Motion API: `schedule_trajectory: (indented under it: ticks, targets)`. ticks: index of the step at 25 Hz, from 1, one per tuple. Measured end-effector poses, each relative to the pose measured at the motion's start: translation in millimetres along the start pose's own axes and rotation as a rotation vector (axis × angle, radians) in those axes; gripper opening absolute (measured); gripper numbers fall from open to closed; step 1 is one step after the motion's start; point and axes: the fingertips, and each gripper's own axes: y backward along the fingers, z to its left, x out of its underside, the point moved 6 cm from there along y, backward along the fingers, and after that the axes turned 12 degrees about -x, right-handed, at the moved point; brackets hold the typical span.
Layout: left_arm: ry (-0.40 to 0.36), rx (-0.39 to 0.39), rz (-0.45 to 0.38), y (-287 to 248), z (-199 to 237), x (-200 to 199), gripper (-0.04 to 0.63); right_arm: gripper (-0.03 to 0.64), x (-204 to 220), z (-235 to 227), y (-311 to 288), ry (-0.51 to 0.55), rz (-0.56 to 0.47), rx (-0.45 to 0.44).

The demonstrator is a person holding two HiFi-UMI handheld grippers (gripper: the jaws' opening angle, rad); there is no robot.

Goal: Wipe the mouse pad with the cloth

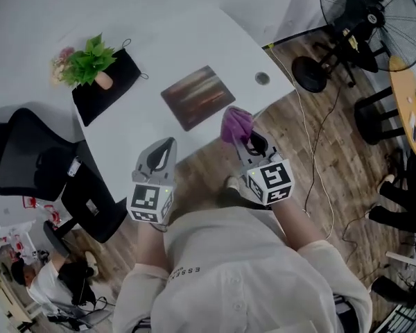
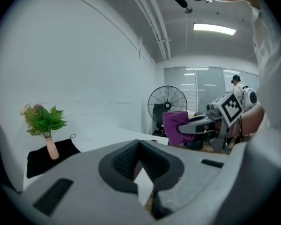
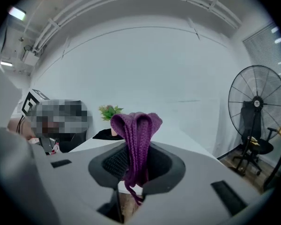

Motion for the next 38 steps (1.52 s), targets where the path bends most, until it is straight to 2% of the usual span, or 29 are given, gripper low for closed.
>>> schedule_trajectory:
  ticks: [7, 11, 17, 20, 26, 31, 38]
  targets:
    - [0.011, -0.076, 0.023, -58, -39, -10, 0.002, 0.087, 5, -73, -19, 0.016, 0.083, -0.145]
    - [0.014, -0.127, 0.053, -69, -34, -6, 0.002, 0.087, 8, -88, -47, 0.004, 0.119, -0.212]
    - [0.052, -0.206, 0.078, -80, 6, 4, 0.002, 0.087, 12, -79, -109, -0.008, 0.200, -0.335]
    - [0.073, -0.228, 0.078, -91, 30, 10, 0.002, 0.087, 12, -71, -146, 0.027, 0.252, -0.383]
    - [0.104, -0.243, 0.082, -110, 78, 21, 0.002, 0.087, 17, -57, -217, 0.045, 0.345, -0.442]
    - [0.134, -0.232, 0.097, -121, 108, 43, 0.002, 0.087, 30, -43, -271, 0.013, 0.420, -0.484]
    - [0.168, -0.235, 0.123, -132, 147, 69, 0.002, 0.087, 50, -18, -324, 0.054, 0.557, -0.558]
